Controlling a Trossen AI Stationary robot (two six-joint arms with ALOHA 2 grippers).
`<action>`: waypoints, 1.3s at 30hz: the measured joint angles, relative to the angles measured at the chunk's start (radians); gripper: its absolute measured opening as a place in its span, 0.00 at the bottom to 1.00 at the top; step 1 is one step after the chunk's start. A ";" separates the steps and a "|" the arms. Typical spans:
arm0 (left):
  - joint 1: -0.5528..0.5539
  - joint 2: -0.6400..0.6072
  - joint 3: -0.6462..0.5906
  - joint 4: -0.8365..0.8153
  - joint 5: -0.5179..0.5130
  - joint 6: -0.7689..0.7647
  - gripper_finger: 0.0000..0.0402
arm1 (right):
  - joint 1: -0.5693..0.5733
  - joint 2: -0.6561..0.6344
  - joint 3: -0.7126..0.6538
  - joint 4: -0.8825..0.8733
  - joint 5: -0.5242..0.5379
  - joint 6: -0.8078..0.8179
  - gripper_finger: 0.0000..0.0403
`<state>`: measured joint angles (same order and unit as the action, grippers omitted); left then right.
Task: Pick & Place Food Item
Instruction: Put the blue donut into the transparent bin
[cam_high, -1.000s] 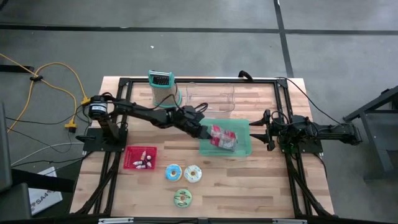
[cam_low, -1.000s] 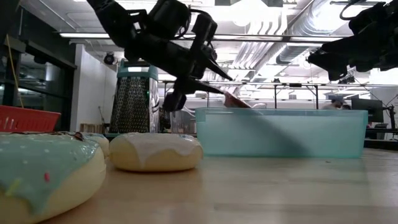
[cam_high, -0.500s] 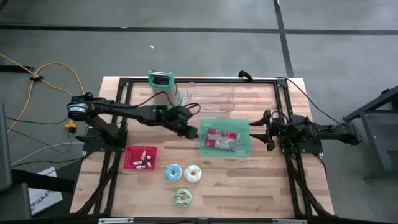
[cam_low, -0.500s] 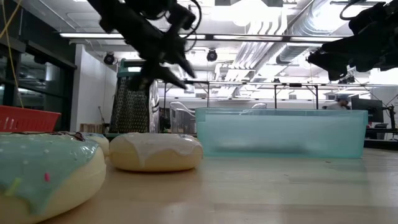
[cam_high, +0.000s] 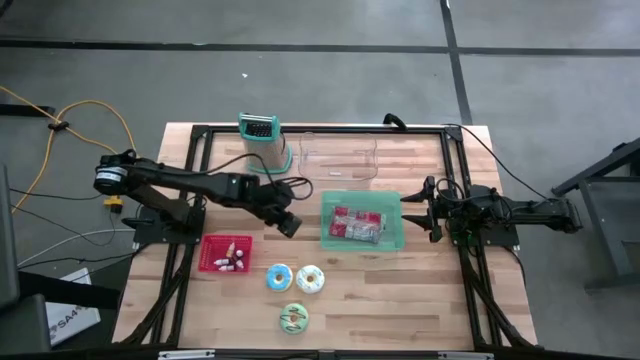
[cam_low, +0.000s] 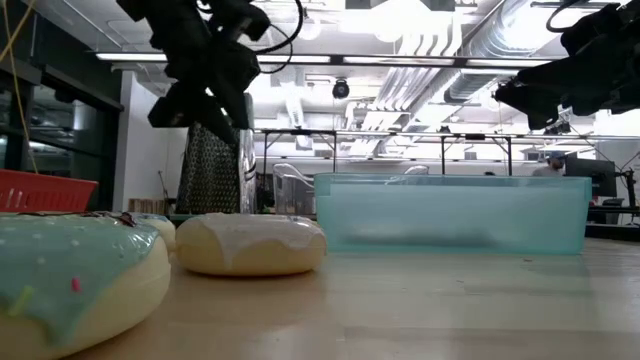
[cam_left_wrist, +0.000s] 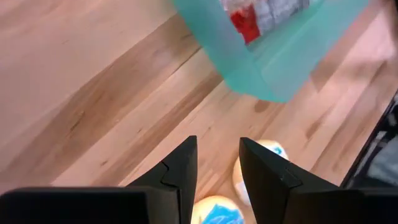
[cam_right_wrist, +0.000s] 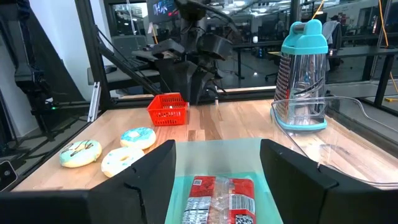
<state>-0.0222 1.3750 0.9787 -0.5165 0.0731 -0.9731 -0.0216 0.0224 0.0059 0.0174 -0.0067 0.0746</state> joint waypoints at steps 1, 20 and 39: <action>-0.009 0.000 0.000 0.004 0.001 0.028 0.29 | 0.000 0.000 0.000 0.000 0.000 0.000 0.55; -0.344 0.031 0.000 0.001 -0.080 0.423 0.29 | 0.000 0.000 0.000 0.000 0.000 0.000 0.55; -0.389 0.121 0.000 -0.007 -0.083 0.507 0.50 | 0.000 0.006 0.000 0.000 0.000 0.000 0.55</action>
<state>-0.4110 1.4960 0.9787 -0.5235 -0.0097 -0.4661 -0.0216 0.0281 0.0059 0.0176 -0.0070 0.0746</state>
